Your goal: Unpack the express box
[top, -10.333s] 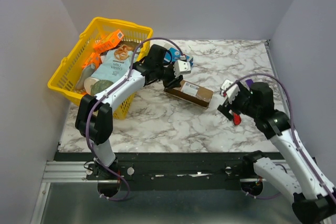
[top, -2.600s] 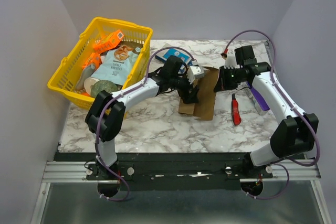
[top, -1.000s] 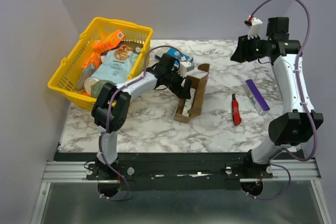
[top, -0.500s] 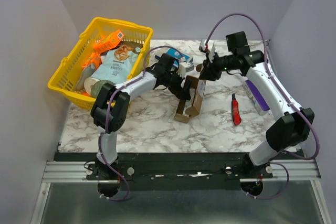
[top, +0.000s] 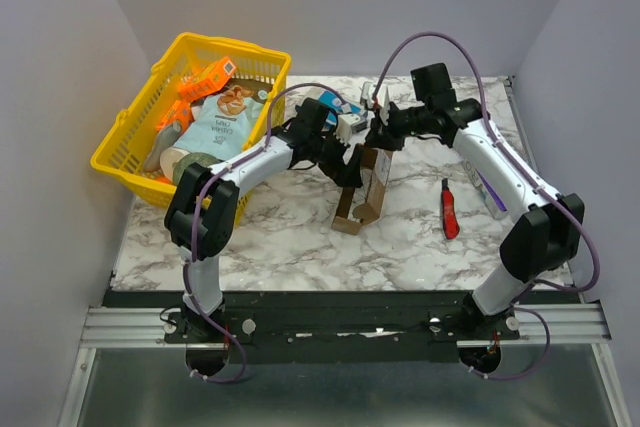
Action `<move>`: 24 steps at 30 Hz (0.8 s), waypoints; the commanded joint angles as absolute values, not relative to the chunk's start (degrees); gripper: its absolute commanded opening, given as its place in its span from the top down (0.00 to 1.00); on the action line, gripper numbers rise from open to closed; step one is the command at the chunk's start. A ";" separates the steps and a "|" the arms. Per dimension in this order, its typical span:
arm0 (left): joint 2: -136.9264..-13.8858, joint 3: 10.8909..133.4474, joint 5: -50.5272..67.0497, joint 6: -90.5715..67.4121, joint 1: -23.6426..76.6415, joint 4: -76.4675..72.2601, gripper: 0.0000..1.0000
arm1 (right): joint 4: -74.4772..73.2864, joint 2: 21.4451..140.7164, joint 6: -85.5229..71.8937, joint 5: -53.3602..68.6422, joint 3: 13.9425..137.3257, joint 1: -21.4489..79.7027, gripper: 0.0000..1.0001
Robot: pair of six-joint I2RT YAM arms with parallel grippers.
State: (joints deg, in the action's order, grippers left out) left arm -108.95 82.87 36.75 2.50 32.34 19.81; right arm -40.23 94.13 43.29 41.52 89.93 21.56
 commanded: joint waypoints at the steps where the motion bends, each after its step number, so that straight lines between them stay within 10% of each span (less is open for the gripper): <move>1: -108.81 81.56 36.21 4.04 31.99 21.53 0.06 | -43.23 95.45 50.44 39.12 87.91 23.20 0.80; 24: -112.68 84.64 33.05 4.75 29.79 26.37 0.19 | -48.78 77.96 57.66 29.09 67.94 23.20 0.84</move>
State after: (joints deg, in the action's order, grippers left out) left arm -113.08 82.83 33.01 5.15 29.65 25.43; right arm -47.68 78.96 57.10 32.03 69.54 23.18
